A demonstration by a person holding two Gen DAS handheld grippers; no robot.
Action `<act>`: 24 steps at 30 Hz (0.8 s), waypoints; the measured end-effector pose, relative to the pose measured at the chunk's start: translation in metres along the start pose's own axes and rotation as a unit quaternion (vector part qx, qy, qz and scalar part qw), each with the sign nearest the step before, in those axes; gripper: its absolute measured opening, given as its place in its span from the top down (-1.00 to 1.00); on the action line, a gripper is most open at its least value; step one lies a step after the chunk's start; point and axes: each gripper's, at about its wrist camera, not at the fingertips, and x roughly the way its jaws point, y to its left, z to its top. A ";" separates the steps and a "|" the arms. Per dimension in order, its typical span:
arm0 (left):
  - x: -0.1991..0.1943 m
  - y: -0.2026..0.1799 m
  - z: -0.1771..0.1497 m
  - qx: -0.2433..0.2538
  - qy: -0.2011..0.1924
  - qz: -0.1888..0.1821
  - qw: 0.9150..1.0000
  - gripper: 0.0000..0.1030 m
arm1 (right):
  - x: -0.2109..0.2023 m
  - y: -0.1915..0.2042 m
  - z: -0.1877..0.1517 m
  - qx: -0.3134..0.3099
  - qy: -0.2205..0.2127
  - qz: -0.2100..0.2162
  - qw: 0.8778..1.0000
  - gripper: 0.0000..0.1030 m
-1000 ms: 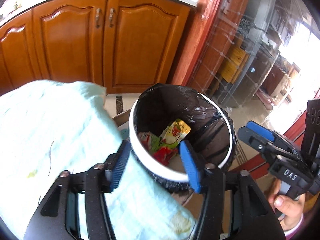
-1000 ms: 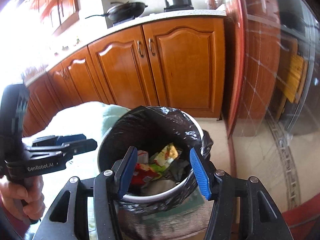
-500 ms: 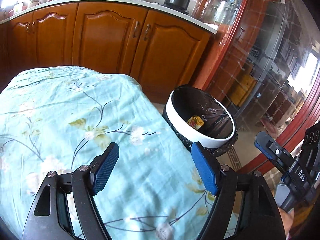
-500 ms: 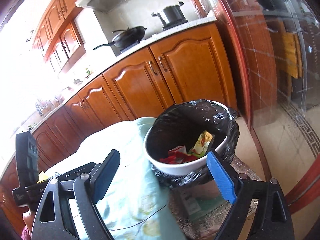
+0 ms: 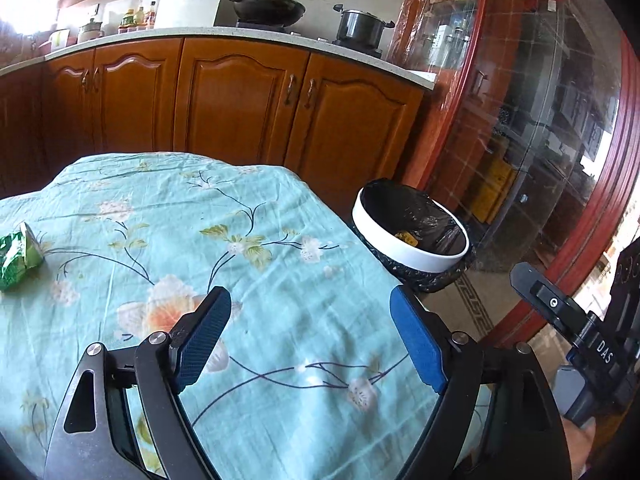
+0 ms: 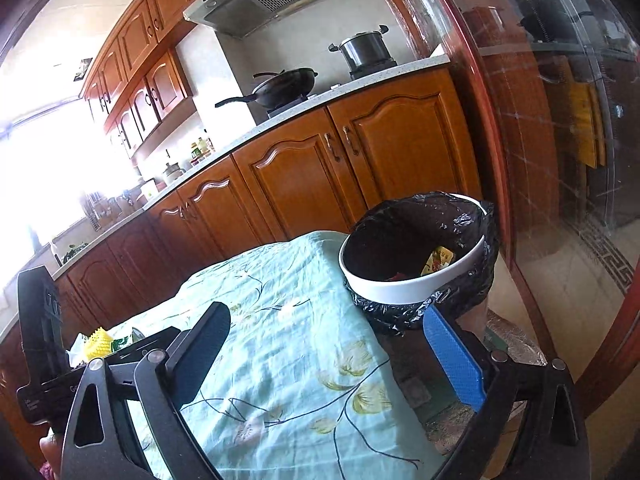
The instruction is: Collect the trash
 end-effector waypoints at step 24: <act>-0.052 0.002 -0.066 0.034 -0.088 0.101 0.990 -1.00 | -0.027 0.040 -0.048 -0.110 -0.060 -0.037 0.991 -1.00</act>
